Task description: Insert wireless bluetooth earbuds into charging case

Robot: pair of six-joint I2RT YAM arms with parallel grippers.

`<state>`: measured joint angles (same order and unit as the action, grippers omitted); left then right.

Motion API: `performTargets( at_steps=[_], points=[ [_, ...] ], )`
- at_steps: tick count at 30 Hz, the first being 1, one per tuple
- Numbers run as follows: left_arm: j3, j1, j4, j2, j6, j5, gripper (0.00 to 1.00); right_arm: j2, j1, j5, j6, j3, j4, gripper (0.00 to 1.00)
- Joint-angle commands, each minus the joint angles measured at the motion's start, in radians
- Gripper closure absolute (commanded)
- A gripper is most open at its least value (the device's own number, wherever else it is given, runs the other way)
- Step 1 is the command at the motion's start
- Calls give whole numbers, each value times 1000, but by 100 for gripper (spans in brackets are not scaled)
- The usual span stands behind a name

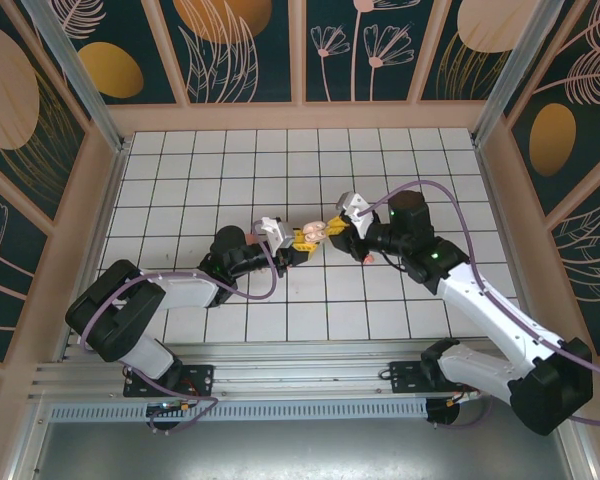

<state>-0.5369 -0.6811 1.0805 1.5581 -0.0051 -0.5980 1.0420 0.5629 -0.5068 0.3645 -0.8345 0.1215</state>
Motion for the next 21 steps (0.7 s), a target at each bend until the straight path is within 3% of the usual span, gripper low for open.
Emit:
performTargets(
  at_steps=[1,21],
  points=[
    [-25,-2,23,-20,2,-20,85,-18,8,-22,9,-14,-55,82],
    [-30,-2,30,-35,-11,-51,85,60,9,-28,46,-18,-59,82]
  ],
)
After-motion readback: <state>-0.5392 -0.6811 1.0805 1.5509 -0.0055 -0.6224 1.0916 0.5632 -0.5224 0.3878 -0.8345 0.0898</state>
